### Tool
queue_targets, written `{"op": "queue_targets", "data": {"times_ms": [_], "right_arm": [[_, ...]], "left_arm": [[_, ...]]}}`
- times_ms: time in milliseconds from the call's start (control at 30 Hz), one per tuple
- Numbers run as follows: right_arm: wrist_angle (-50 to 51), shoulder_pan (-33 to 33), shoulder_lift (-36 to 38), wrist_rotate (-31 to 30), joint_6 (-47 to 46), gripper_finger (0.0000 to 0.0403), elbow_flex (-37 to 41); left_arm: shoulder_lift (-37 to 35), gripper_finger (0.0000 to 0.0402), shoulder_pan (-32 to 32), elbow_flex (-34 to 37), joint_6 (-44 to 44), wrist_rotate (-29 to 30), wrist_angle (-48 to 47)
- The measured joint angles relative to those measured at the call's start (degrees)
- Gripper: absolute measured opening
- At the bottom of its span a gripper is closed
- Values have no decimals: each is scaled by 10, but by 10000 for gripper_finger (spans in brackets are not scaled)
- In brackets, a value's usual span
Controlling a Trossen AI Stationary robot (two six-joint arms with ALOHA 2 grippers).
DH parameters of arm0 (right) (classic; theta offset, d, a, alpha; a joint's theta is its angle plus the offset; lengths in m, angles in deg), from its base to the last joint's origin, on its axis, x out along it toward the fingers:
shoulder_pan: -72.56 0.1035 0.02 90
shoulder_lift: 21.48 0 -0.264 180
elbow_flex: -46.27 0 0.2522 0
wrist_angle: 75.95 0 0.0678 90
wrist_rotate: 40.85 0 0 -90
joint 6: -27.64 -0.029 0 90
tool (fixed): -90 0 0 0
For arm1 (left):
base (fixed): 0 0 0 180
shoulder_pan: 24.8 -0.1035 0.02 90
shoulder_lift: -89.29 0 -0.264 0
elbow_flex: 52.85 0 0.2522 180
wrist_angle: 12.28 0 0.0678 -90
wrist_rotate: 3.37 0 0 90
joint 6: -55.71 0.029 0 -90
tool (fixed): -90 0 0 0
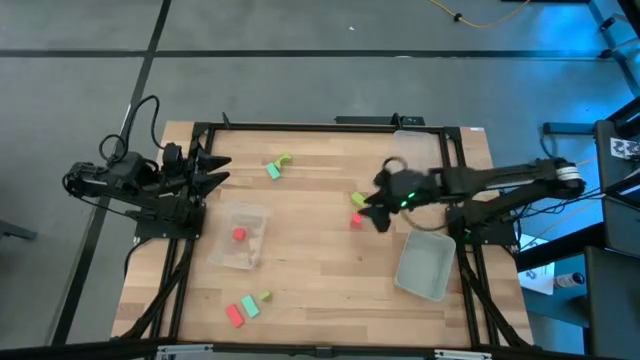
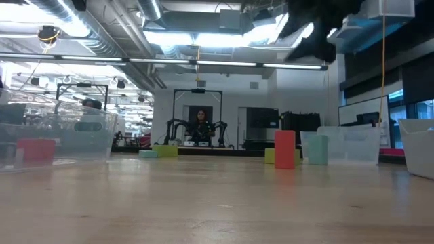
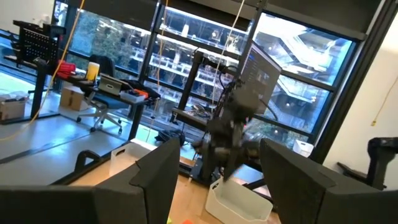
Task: Sort & place blocks by color
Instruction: Put the top orange block into the bottom transparent bin
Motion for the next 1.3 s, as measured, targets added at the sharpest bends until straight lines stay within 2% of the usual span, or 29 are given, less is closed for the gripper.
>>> {"op": "queue_targets", "data": {"times_ms": [100,167,367,533,900,1033,1200,1300], "right_arm": [[8,5,-52,0,47,287,0],[10,5,-82,1,75,295,0],[26,5,-158,-10,112,286,0],[14,5,-199,-53,122,279,0],[-21,2,-251,-60,152,276,0],[-15,2,-246,-60,164,243,0],[-12,3,-235,-51,164,132,0],[-2,3,-228,-26,165,133,0]], "left_arm": [[0,214,0,0,0,-1,0],[0,214,0,0,0,-1,0],[0,214,0,0,0,2,-1],[0,214,0,0,1,10,0],[0,214,0,0,1,19,0],[0,214,0,0,1,19,0],[0,214,0,0,1,19,-1],[0,214,0,0,2,19,-3]]}}
